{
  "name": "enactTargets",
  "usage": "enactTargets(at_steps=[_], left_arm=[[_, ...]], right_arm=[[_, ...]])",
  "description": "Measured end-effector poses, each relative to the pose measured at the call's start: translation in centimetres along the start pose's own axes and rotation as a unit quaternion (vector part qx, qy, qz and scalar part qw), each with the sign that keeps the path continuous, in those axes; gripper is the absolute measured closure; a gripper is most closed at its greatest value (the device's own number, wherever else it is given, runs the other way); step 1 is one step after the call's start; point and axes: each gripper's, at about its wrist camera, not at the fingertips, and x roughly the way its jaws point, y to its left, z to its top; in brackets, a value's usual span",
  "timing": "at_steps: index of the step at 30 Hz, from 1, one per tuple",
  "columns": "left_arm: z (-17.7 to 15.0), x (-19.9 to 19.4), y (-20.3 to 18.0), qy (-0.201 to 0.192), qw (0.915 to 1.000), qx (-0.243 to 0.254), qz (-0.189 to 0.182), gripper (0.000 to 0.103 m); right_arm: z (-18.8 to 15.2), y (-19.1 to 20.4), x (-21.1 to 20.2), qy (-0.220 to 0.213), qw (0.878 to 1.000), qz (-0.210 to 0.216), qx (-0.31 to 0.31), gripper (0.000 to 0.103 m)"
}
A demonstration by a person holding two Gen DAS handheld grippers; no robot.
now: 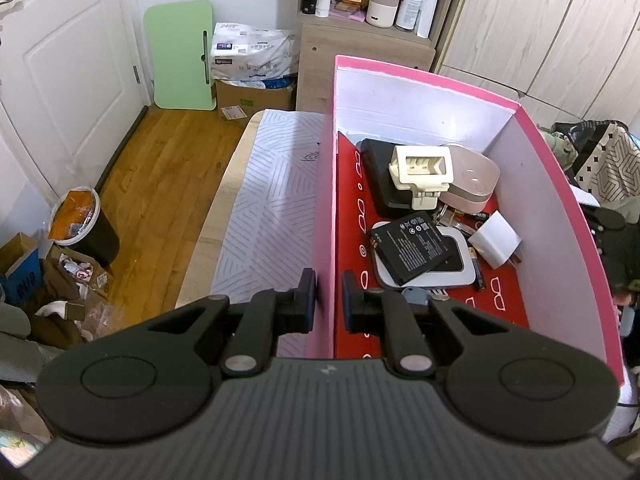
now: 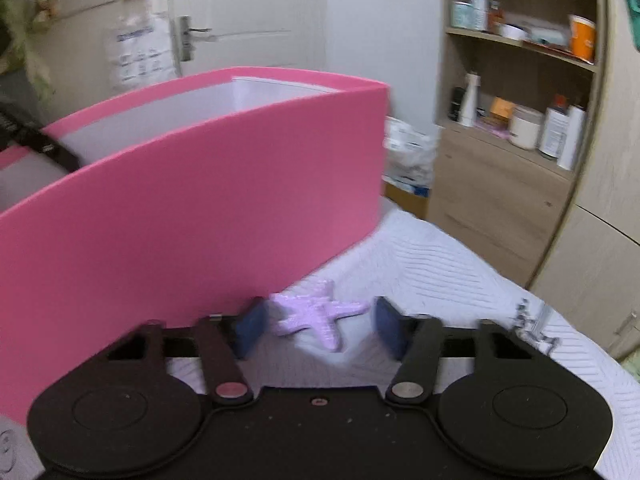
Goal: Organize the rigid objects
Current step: 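Grasp the purple starfish with the right gripper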
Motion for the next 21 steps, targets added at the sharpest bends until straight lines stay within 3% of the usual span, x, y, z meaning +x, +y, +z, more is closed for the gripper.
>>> enactTargets(at_steps=[5, 7, 13, 15, 21], left_arm=[[0.0, 0.0, 0.1, 0.000, 1.0000, -0.001, 0.000, 0.091], [0.0, 0.0, 0.0, -0.001, 1.0000, 0.000, 0.001, 0.091], [-0.1, 0.0, 0.3, -0.002, 0.9999, -0.010, -0.005, 0.091], [-0.1, -0.1, 0.3, -0.002, 0.9999, -0.010, -0.006, 0.091], [0.0, 0.1, 0.2, 0.000, 1.0000, -0.006, -0.003, 0.091]], right_arm=[[-0.9, 1.7, -0.9, -0.020, 0.999, -0.029, -0.035, 0.054], [-0.8, 1.5, -1.5, -0.020, 0.999, -0.032, -0.019, 0.059], [-1.3, 0.4, -3.1, -0.029, 0.998, -0.046, 0.024, 0.059], [-1.7, 0.0, -3.6, -0.041, 0.997, -0.051, 0.041, 0.064], [-0.9, -0.6, -6.2, -0.081, 0.992, -0.058, 0.073, 0.064]])
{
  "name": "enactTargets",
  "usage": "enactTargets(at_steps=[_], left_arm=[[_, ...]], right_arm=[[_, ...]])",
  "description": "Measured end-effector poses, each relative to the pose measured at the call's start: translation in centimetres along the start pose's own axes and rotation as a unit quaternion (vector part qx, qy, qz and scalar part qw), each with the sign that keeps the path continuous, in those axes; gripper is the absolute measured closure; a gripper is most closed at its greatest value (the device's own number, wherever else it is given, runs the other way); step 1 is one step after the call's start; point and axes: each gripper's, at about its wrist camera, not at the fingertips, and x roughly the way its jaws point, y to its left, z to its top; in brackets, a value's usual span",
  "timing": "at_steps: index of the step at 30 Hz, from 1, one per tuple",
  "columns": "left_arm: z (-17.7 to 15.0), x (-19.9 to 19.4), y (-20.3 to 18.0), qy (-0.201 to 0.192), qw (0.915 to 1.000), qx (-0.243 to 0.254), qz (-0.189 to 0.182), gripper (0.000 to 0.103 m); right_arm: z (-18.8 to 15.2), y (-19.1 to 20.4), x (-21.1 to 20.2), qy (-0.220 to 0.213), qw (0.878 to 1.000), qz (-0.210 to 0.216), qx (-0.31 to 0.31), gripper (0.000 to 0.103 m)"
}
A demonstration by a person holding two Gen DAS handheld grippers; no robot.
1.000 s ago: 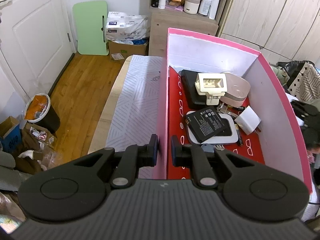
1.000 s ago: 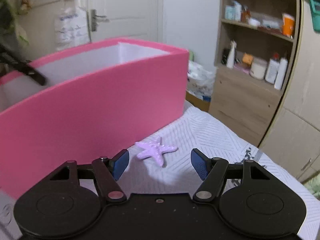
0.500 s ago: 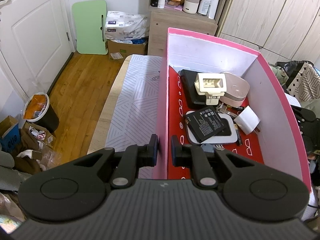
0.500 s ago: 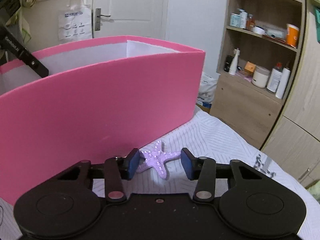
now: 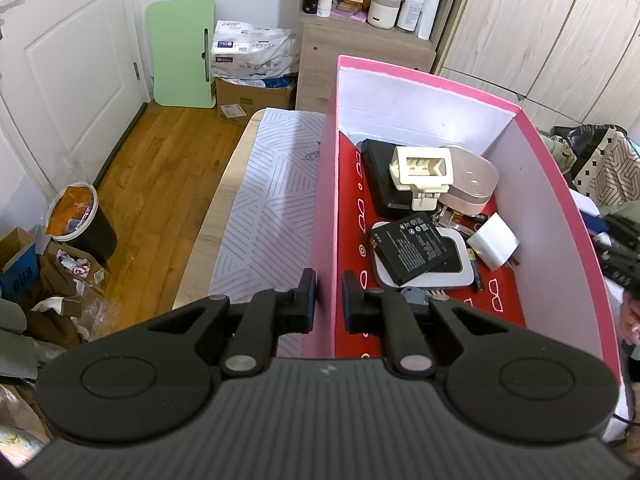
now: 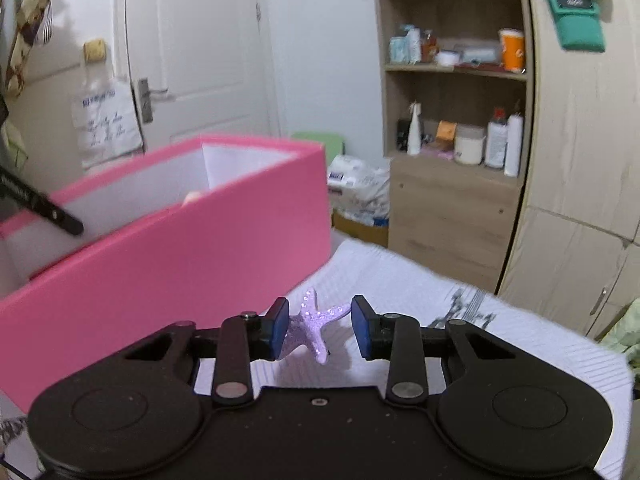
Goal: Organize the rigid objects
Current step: 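Grasp the purple starfish with the right gripper, then carry the purple starfish into the box and release it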
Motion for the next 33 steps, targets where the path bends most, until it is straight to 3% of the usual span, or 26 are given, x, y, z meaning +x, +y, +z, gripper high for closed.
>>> enactTargets(at_steps=[6, 13, 19, 23, 29, 33], left_arm=[[0.0, 0.0, 0.0, -0.001, 1.0000, -0.001, -0.002, 0.091], [0.1, 0.0, 0.2, 0.001, 1.0000, -0.004, -0.009, 0.091], [0.0, 0.0, 0.2, -0.002, 1.0000, -0.007, -0.007, 0.091], [0.0, 0.0, 0.1, 0.000, 1.0000, -0.006, -0.005, 0.091], [-0.1, -0.1, 0.2, -0.002, 0.9999, -0.009, -0.006, 0.091], [-0.1, -0.1, 0.4, -0.002, 0.9999, -0.010, -0.011, 0.091]], right_arm=[[2.6, 0.2, -2.8, -0.046, 0.999, 0.011, 0.027, 0.064], [7.4, 2.8, -4.7, -0.085, 0.991, 0.091, 0.046, 0.064], [10.8, 6.2, -0.6, -0.024, 0.995, 0.096, -0.015, 0.064], [11.7, 7.1, 3.3, 0.019, 0.995, 0.068, -0.069, 0.064], [11.8, 7.9, 9.0, 0.119, 0.979, 0.013, -0.163, 0.064], [11.9, 7.0, 11.4, 0.162, 0.978, 0.035, -0.130, 0.064]])
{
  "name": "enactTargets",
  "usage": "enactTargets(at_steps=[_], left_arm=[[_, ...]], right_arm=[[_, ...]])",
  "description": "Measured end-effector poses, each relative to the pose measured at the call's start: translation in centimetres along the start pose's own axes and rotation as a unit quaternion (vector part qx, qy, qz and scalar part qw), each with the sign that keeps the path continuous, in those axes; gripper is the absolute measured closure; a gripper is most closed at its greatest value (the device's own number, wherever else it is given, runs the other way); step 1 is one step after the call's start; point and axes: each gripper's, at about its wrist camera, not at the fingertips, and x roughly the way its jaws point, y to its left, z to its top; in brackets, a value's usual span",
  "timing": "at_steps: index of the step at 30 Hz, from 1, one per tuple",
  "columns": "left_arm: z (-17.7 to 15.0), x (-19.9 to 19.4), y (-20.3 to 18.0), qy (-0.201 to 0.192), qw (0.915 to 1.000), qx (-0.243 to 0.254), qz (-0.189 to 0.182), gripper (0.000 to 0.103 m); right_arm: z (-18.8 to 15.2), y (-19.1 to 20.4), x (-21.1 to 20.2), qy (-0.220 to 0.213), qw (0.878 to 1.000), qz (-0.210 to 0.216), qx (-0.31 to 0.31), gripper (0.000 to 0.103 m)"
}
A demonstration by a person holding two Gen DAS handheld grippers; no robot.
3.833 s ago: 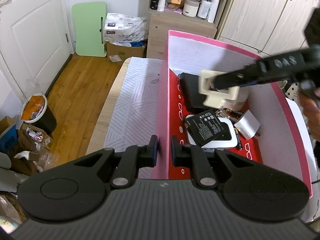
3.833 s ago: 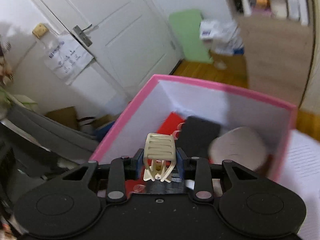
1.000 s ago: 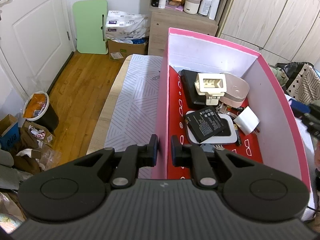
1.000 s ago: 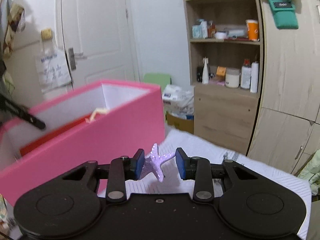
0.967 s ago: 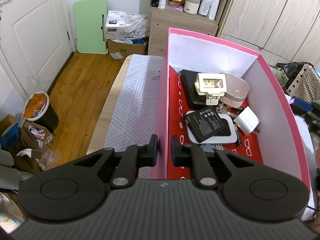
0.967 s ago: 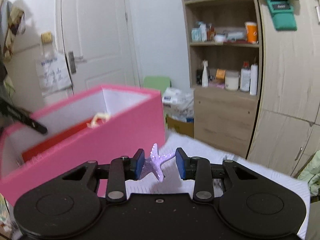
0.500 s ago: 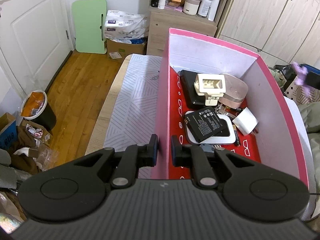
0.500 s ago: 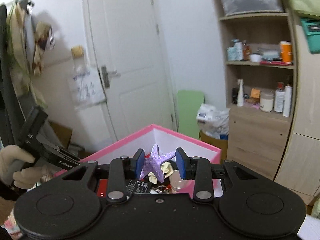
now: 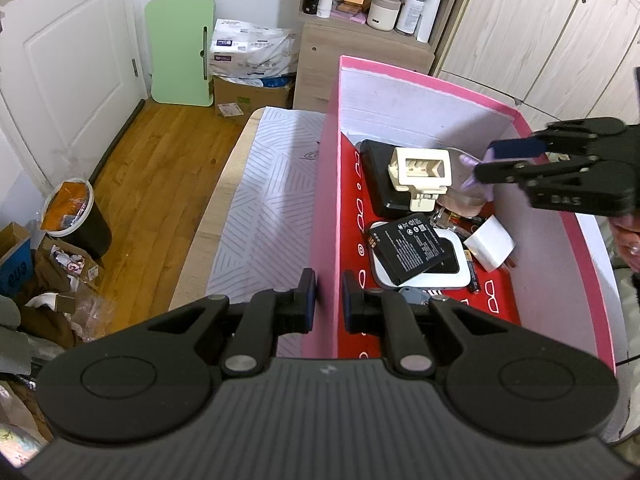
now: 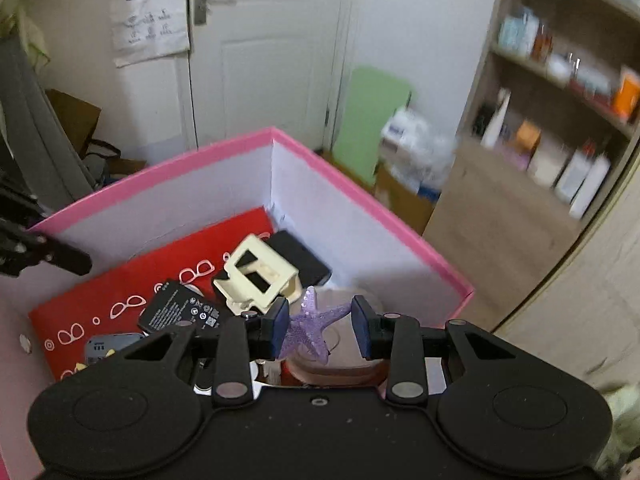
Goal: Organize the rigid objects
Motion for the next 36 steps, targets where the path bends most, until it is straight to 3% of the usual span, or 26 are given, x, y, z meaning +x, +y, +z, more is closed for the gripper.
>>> enactTargets(at_steps=[2, 7, 11, 13, 15, 18, 23, 28, 31, 33, 36], left_arm=[[0.0, 0.0, -0.1, 0.000, 1.0000, 0.003, -0.001, 0.091], [-0.1, -0.1, 0.0, -0.001, 1.0000, 0.003, -0.002, 0.091], [-0.2, -0.1, -0.1, -0.001, 1.0000, 0.003, 0.000, 0.091], [-0.1, -0.1, -0.1, 0.002, 1.0000, 0.006, -0.001, 0.091], [0.0, 0.0, -0.1, 0.005, 1.0000, 0.008, -0.001, 0.091], [0.0, 0.0, -0.3, 0.006, 0.9999, 0.010, 0.001, 0.091], [-0.1, 0.0, -0.2, 0.006, 1.0000, -0.002, 0.001, 0.091], [-0.7, -1.0, -0.6, 0.003, 0.9998, -0.012, 0.013, 0.090], [-1.4, -2.6, -1.2, -0.007, 0.9997, -0.008, 0.021, 0.086], [-2.0, -4.1, -1.6, -0.017, 0.9996, -0.006, 0.024, 0.077], [-2.7, -6.5, -2.7, -0.047, 0.9981, 0.009, 0.038, 0.059]], right_arm=[[0.0, -0.2, 0.8, 0.012, 1.000, 0.005, -0.003, 0.063], [-0.3, 0.1, -0.5, -0.019, 1.000, -0.010, 0.021, 0.045], [-1.4, 0.2, -3.9, -0.083, 0.995, -0.028, 0.049, 0.043], [-2.5, 0.5, -6.7, -0.141, 0.987, -0.045, 0.067, 0.041], [-3.8, 1.1, -9.5, -0.185, 0.979, -0.035, 0.080, 0.032], [-5.5, 2.2, -12.1, -0.219, 0.970, -0.031, 0.101, 0.030], [-8.0, 3.5, -13.6, -0.216, 0.962, -0.044, 0.164, 0.028], [-9.9, 4.1, -14.9, -0.241, 0.944, -0.081, 0.209, 0.028], [-10.5, 4.5, -15.2, -0.248, 0.941, -0.102, 0.207, 0.027], [-10.7, 4.7, -15.2, -0.250, 0.938, -0.115, 0.209, 0.027], [-11.0, 4.9, -15.6, -0.255, 0.935, -0.102, 0.224, 0.027]])
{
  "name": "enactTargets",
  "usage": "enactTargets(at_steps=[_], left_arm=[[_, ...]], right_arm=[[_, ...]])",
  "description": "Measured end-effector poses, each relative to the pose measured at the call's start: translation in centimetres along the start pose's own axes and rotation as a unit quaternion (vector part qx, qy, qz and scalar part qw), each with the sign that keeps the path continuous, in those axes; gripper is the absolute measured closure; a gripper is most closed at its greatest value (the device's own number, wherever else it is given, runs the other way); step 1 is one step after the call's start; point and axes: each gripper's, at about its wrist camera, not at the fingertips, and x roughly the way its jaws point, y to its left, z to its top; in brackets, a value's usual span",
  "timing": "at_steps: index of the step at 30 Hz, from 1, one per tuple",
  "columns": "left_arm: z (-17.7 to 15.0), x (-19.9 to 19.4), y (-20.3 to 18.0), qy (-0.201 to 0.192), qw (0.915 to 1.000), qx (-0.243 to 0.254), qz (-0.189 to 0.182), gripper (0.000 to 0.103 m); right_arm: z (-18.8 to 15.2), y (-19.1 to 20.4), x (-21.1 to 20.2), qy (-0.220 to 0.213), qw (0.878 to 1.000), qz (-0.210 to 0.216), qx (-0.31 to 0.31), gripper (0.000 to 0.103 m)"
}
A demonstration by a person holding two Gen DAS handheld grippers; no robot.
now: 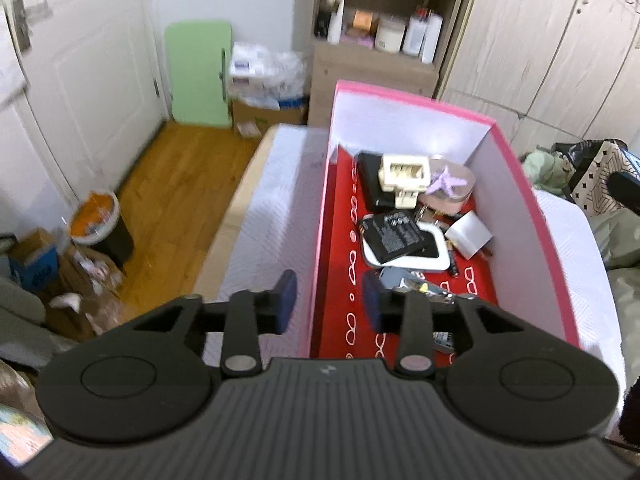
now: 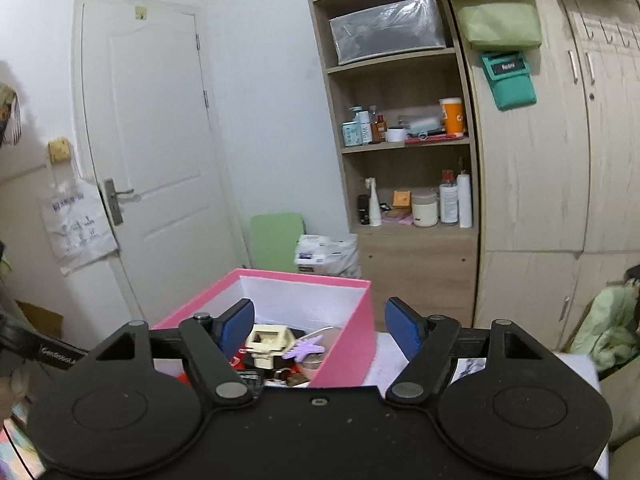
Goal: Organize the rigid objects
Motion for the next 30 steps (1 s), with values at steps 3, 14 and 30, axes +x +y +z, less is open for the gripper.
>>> enactTargets(at_steps=[3, 14, 30], left_arm=[[-0.6, -2.4, -1.3, -0.024, 0.9996, 0.012, 0.006, 0.047], [-3.0, -8.2, -6.1, -0.055, 0.9971, 0.022, -0.047, 0.015], [-5.1, -8.0, -7.3, -0.043, 0.9988, 0.017, 0.013, 0.003]], right_arm=[[0.0, 0.2, -0.7, -0.004, 1.000, 0.006, 0.010, 0.027], [0.1, 1.8, -5.4, -0.026, 1.000, -0.004, 0.014, 0.023], [-0.9, 2.4, -9.9, 0.060, 0.990, -0.082, 0.094, 0.001]])
